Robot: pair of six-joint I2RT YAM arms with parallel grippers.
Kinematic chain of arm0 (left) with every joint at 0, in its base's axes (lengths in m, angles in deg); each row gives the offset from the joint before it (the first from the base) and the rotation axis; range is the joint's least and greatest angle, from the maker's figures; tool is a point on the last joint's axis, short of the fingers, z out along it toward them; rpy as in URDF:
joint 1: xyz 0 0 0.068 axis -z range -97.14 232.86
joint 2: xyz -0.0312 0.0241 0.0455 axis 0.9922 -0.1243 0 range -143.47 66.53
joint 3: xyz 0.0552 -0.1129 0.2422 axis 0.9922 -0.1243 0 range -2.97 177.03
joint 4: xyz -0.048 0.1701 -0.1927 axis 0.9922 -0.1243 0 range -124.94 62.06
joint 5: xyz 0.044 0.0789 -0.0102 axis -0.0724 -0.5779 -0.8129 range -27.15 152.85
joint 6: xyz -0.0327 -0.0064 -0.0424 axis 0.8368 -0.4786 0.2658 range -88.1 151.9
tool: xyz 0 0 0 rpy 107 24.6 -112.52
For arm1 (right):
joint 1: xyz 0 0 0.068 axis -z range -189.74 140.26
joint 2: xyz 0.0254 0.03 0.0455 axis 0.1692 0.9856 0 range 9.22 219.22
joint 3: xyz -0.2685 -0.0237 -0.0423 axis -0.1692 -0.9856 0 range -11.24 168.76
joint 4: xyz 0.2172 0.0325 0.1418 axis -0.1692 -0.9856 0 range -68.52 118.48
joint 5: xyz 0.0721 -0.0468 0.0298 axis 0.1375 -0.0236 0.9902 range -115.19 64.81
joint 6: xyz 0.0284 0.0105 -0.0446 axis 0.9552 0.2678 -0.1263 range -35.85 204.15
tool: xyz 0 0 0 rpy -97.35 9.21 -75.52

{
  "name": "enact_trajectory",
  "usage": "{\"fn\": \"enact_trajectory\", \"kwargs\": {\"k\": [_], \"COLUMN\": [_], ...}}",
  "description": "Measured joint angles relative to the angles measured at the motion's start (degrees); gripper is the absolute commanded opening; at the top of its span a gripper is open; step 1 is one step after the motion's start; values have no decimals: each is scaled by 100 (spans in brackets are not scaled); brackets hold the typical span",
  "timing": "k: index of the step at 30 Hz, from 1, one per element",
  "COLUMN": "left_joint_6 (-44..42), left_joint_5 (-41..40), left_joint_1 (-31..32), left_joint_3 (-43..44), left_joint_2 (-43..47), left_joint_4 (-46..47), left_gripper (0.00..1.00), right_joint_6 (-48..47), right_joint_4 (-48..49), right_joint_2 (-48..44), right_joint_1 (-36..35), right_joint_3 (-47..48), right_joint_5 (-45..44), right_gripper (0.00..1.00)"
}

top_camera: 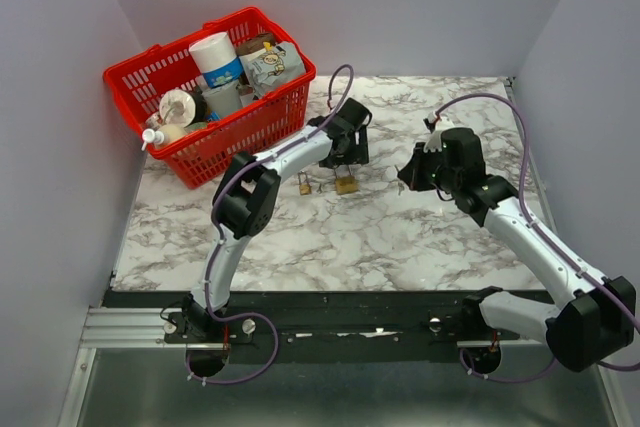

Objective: Lock with the key
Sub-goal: Place the lock at the center of the board, then place the key at the center of the board.

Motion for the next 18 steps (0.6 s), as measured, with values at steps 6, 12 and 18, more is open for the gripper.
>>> {"fn": "enact_trajectory", "kwargs": {"k": [6,12,18], "left_joint_6": [-289,-671,-1239], "left_joint_5": [-9,-26,66], "left_joint_1": [48,92,46], "left_joint_3": [55,-146,-920], "left_joint_2": [629,2153,3563], "left_joint_4": [101,538,940], "left_gripper": [99,99,99], "right_joint_6": [173,280,398], "right_joint_4": [-4,87,350], "right_joint_2": [275,850,1825], "right_joint_1": [289,468,472], "right_joint_3": [155,553,837], "right_joint_5": [2,188,706], "right_gripper": [1,1,1]}}
